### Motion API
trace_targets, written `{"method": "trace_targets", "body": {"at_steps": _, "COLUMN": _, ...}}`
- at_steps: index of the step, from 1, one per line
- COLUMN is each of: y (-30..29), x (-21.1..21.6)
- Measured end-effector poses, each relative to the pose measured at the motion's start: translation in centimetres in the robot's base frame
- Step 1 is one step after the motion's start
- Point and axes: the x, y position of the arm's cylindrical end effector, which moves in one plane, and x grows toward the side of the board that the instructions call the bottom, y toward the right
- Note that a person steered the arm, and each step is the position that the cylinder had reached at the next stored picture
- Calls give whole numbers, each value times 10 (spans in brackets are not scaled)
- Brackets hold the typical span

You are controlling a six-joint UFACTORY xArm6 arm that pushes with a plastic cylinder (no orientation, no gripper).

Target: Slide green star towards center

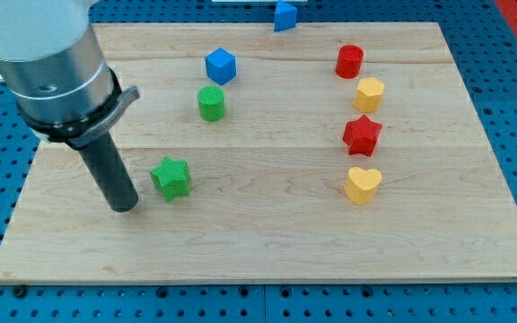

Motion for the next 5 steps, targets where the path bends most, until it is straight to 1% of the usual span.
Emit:
{"method": "trace_targets", "body": {"at_steps": 1, "y": 8, "x": -6}}
{"method": "trace_targets", "body": {"at_steps": 2, "y": 24, "x": -21}}
{"method": "trace_targets", "body": {"at_steps": 4, "y": 76, "x": -48}}
{"method": "trace_targets", "body": {"at_steps": 5, "y": 84, "x": -26}}
